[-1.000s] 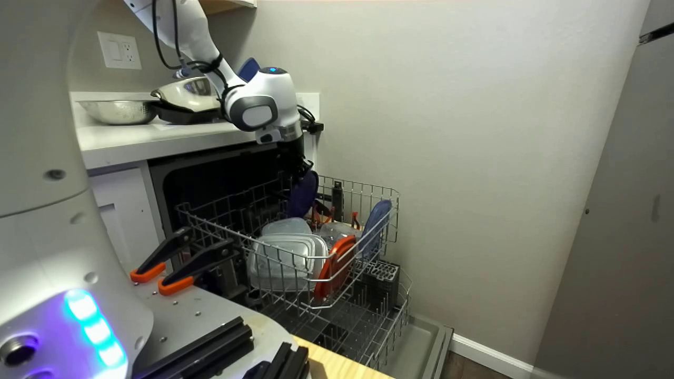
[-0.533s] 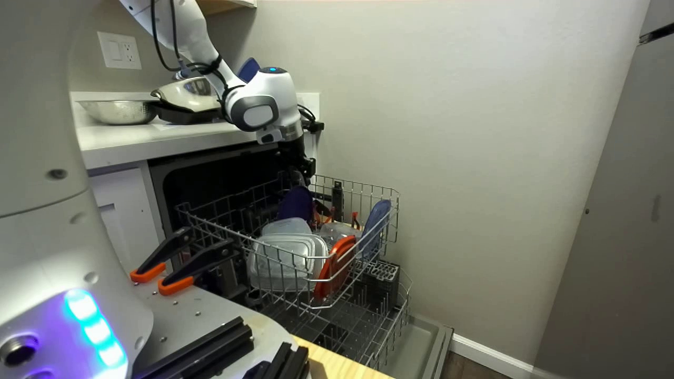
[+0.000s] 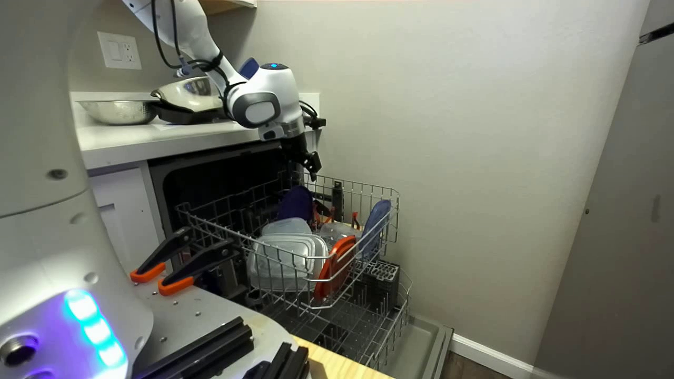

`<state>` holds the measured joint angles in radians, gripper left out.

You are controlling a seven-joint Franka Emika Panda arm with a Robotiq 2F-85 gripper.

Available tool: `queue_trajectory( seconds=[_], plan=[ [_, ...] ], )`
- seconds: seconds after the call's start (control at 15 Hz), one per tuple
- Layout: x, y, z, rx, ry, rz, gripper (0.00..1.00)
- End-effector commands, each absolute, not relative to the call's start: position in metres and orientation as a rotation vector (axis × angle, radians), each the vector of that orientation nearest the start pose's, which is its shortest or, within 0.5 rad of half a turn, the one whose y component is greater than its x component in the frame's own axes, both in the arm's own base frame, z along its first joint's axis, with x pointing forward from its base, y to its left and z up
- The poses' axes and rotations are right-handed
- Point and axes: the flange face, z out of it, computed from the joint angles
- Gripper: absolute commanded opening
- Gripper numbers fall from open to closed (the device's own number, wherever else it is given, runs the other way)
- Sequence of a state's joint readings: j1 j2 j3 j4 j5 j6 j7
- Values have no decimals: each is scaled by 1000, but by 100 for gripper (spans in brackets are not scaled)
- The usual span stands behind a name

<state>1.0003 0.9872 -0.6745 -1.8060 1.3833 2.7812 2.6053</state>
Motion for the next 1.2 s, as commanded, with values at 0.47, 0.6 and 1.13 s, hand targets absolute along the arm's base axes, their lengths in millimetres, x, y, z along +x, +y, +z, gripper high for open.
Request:
queue_trajectory(
  seconds=[0.47, 0.6, 1.13],
  plan=[
    [606, 190, 160, 132, 2701, 215, 100],
    [607, 190, 161, 133, 2700, 217, 100],
    [614, 193, 149, 114, 2704, 192, 100]
  ],
)
